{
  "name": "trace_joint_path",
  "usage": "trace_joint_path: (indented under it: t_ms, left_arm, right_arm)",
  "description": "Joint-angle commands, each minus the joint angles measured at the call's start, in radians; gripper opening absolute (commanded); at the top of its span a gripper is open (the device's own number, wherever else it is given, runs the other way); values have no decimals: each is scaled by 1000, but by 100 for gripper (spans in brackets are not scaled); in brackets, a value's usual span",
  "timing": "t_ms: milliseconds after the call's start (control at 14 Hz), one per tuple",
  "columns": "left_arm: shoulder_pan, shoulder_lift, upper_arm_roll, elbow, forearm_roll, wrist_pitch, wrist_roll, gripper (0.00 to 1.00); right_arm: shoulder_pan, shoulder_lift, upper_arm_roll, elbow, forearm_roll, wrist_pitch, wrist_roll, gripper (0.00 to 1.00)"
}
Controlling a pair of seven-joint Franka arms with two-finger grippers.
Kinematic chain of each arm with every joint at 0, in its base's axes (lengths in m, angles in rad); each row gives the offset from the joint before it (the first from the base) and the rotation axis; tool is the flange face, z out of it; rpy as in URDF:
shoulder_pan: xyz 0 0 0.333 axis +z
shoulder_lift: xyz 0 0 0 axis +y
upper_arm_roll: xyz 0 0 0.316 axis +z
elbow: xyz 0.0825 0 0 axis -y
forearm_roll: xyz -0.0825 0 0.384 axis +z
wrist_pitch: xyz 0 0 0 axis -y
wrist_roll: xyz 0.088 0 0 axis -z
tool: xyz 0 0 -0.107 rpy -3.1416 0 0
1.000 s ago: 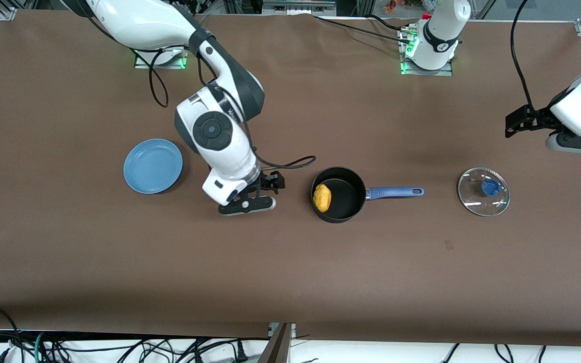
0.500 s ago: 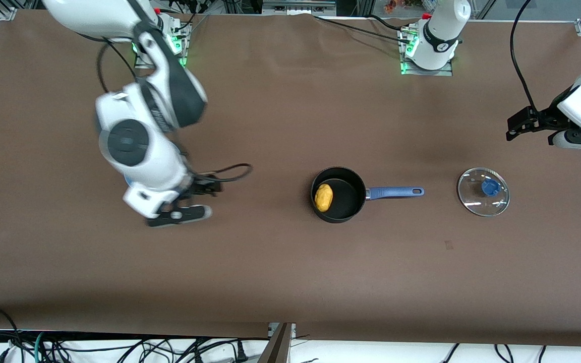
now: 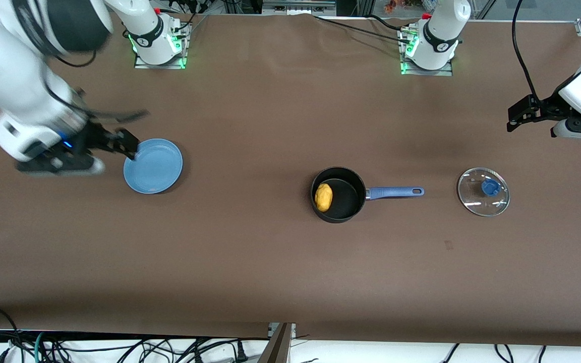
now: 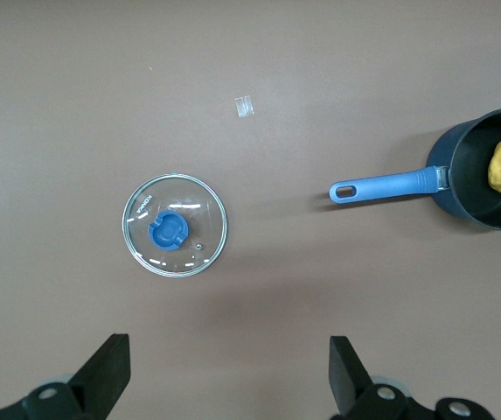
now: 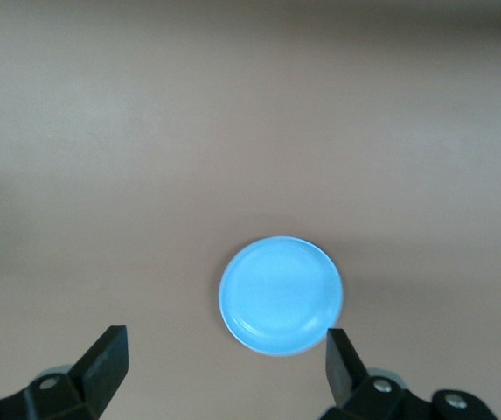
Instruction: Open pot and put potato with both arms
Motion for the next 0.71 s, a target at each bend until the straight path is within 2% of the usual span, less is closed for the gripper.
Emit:
trace_joint_path:
  t_ms: [0,143,214,643]
  left_arm:
    - [4,26,10,40,20,-25,8,100]
    - [6,38,12,94,13,-22,-3,100]
    - [7,52,12,102,12,-22,-5,100]
    - [7,54,9,103,9,-22,-8,100]
  right_arm:
    - [-64,-109,3,-101,-7,-23,-12,100]
    - [-85,-109,-30,-99,-5,-35,-216,100]
    - [-84,-107,-47,-99,-2,-49,-257,100]
    - [-82,-84,-51,-67,1,-58,-234,100]
